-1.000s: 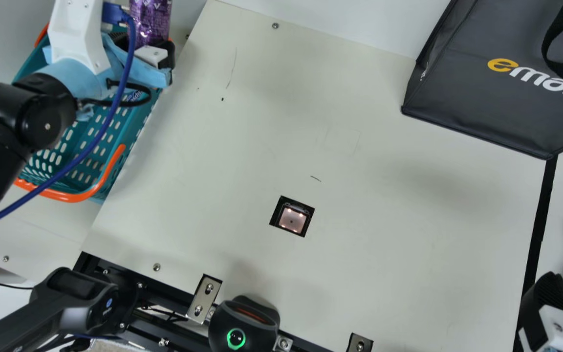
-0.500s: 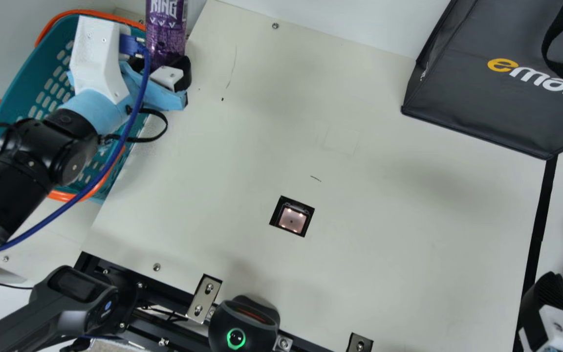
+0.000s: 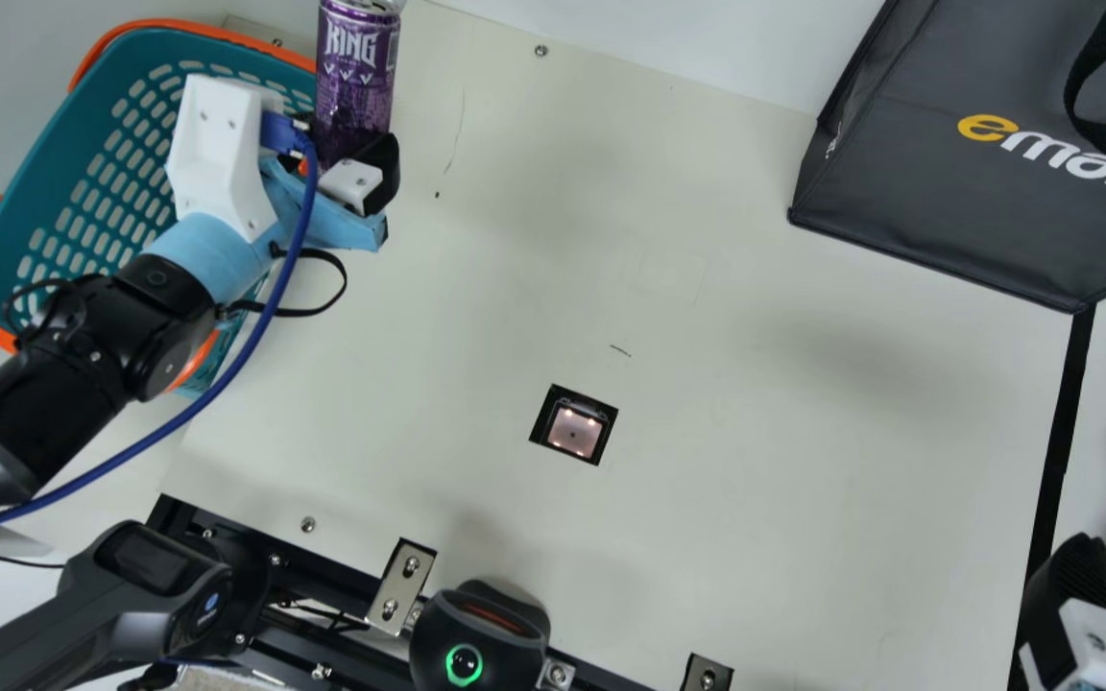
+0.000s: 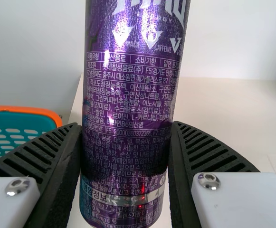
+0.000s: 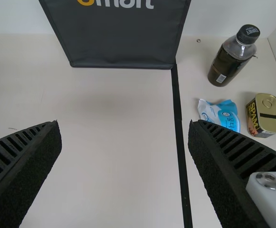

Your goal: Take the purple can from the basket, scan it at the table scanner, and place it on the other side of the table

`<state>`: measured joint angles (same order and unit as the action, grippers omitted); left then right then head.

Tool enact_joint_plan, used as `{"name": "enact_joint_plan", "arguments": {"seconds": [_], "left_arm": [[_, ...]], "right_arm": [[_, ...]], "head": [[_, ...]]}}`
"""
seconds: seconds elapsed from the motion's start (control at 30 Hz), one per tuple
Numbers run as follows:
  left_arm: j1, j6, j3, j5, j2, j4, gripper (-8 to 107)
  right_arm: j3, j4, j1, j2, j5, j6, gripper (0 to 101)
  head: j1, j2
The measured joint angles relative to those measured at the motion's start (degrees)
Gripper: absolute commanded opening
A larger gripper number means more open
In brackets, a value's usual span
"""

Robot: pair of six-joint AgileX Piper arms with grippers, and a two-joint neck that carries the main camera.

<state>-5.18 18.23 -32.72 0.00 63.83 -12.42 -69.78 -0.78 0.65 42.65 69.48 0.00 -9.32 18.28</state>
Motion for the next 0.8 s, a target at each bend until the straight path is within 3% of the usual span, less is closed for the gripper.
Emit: {"name": "enact_joint_plan", "arguments": {"seconds": [0.43,0.8], "left_arm": [[0.00,-7.23,5.37,-8.79,-0.15,6.61,-8],[-0.10,-7.86,5.49,-8.91,-0.15,7.13,-8]], "right_arm": [[0.00,0.00,0.00,0.00,0.00,0.00,95],[0.00,0.00,0.00,0.00,0.01,0.00,95]], "head": [[0.00,0.00],[-0.09,0.00]]}}
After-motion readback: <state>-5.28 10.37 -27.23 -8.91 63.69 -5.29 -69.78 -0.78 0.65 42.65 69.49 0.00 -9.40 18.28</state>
